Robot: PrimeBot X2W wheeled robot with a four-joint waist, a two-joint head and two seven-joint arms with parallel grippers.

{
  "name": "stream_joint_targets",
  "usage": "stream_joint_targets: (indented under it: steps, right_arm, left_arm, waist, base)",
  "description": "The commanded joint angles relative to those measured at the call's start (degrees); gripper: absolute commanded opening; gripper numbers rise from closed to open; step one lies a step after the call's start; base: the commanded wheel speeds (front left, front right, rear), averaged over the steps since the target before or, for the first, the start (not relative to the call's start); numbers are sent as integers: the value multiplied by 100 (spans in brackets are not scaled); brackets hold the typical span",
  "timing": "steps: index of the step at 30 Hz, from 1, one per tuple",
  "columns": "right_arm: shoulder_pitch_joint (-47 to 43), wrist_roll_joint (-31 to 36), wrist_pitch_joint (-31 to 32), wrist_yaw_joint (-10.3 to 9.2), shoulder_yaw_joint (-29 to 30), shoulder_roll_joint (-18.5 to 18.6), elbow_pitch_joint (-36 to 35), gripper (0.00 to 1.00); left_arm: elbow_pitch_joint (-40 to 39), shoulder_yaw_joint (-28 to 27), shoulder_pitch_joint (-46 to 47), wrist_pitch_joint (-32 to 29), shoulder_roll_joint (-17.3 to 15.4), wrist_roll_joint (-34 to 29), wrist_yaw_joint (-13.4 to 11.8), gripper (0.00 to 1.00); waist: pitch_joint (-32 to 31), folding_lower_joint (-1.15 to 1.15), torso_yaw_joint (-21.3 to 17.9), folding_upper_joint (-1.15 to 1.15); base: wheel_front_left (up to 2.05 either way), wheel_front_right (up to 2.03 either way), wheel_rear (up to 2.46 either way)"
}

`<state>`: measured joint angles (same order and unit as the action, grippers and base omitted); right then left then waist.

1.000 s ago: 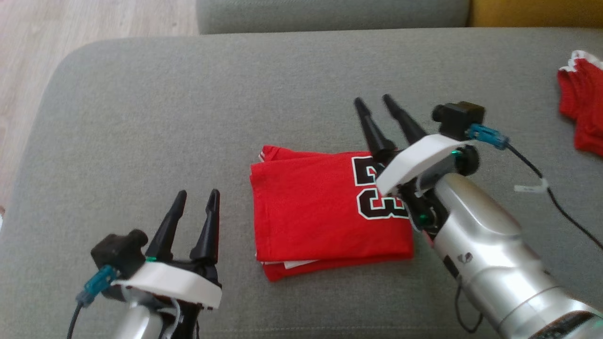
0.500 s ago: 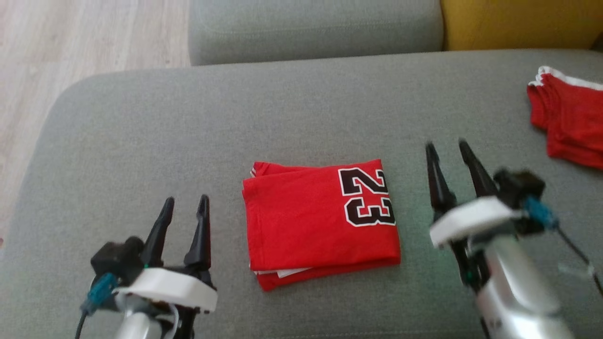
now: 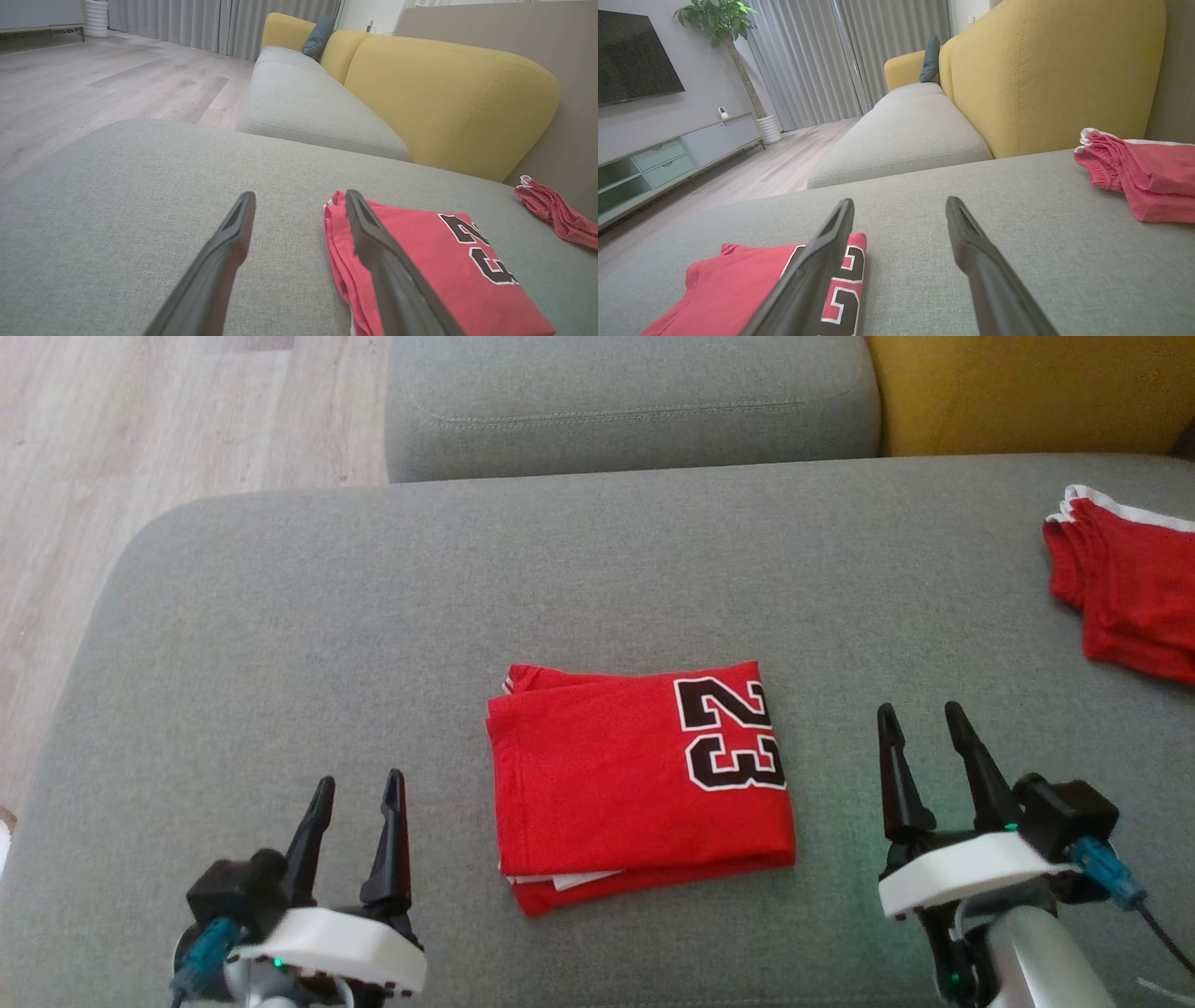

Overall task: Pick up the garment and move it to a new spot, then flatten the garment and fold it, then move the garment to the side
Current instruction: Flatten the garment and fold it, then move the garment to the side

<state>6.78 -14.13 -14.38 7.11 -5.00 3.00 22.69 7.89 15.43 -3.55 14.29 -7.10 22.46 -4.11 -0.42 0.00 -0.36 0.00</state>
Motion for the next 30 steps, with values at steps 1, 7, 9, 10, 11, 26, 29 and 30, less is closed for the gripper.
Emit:
stream_joint_targets:
  steps: [1,7,9,10,11,26,29,30]
  right_arm:
    - [110,-19,-61,37,-111,-12,-242,100]
    - [35,6,14,37,-116,-12,-347,100]
    - [19,7,41,37,-113,-12,-367,100]
    - [9,7,52,37,-113,-12,-379,100]
    - [2,6,65,37,-114,-12,-390,100]
    - [-22,18,152,37,-112,-12,-469,100]
    - [-25,25,162,37,-104,-12,-475,100]
    - [-27,28,165,37,-99,-12,-480,100]
  left_arm:
    - [-145,-277,184,71,16,-75,28,100]
    - [-84,-365,183,71,81,-177,75,100]
    - [-67,-385,187,71,100,-204,87,100]
    - [-59,-395,190,71,109,-215,94,100]
    - [-52,-404,191,71,118,-224,103,100]
    - [-22,-541,183,71,197,-299,192,100]
    - [-19,-556,179,71,208,-313,210,100]
    - [-20,-562,179,71,212,-318,215,100]
  waist:
    - [7,0,-9,0]
    - [15,0,-30,0]
    - [19,0,-30,0]
    - [20,0,-29,0]
    - [21,0,-28,0]
    - [45,0,-18,0]
    - [49,0,-21,0]
    - [50,0,-22,0]
  base:
    - [0,0,0]
    - [0,0,0]
    - [0,0,0]
    - [0,0,0]
    - [0,0,0]
    - [0,0,0]
    - [0,0,0]
    - [0,0,0]
